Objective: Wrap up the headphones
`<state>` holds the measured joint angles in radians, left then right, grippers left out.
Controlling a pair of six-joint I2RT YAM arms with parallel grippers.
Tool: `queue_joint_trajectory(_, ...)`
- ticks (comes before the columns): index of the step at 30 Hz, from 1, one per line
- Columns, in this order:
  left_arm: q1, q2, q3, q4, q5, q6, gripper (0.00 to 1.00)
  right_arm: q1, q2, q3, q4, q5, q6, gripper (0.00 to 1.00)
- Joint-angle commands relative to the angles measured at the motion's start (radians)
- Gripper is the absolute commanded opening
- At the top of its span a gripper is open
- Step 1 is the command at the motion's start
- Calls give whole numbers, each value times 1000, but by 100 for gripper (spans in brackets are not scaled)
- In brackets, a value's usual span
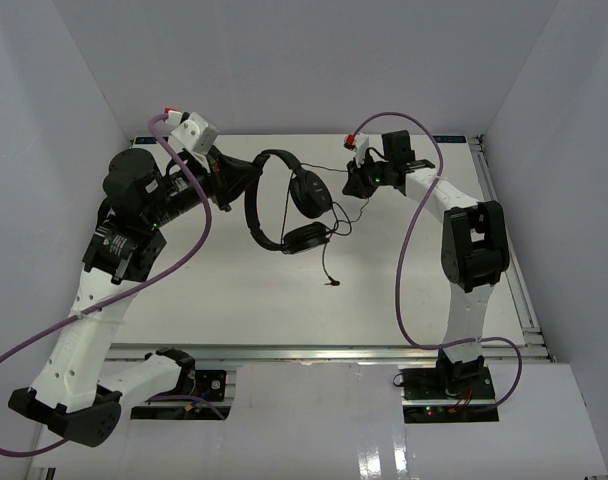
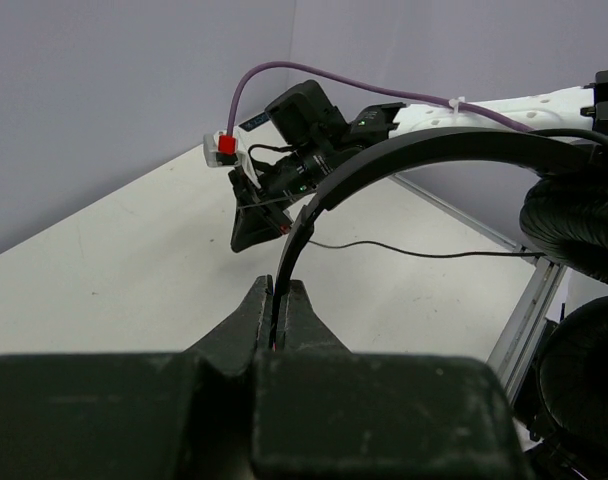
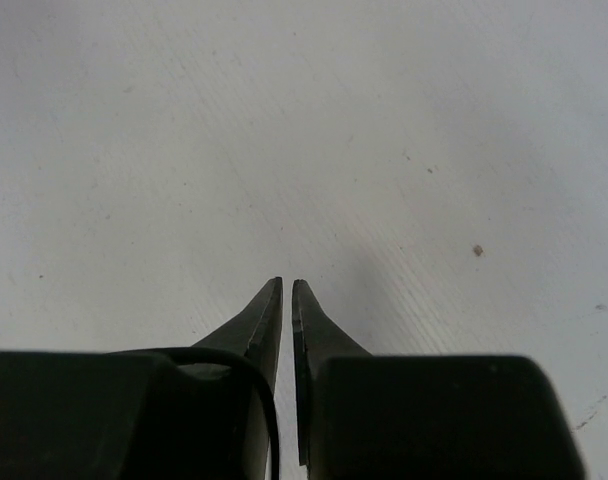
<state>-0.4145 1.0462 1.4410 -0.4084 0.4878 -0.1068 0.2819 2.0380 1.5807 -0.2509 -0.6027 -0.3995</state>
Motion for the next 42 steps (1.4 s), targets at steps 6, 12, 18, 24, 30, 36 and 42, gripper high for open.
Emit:
queue_joint_trajectory(6, -3, -6, 56, 54, 15, -39, 0, -6, 116, 27, -136, -212, 31, 20)
queue_joint_trajectory(12, -3, 3, 47, 87, 25, -72, 0, 41, 156, 8, -239, -315, 4, 23)
queue_joint_trajectory(18, -3, 8, 51, 111, 25, -104, 0, 123, 163, -70, -272, -308, -9, 21)
queue_joint_trajectory(24, -3, -1, 46, 125, -15, -138, 0, 159, 159, -181, -275, -323, 0, 14)
queue_joint_trajectory(30, -3, -14, 34, 122, -189, -221, 0, 232, 7, -341, -268, -415, -96, 14)
queue_joint_trajectory(36, -2, -15, 11, 132, -332, -271, 0, 296, -188, -421, -157, -271, -86, 15)
queue_joint_trajectory(42, 0, 2, 55, 142, -444, -216, 0, 298, -271, -466, -68, -103, -68, 15)
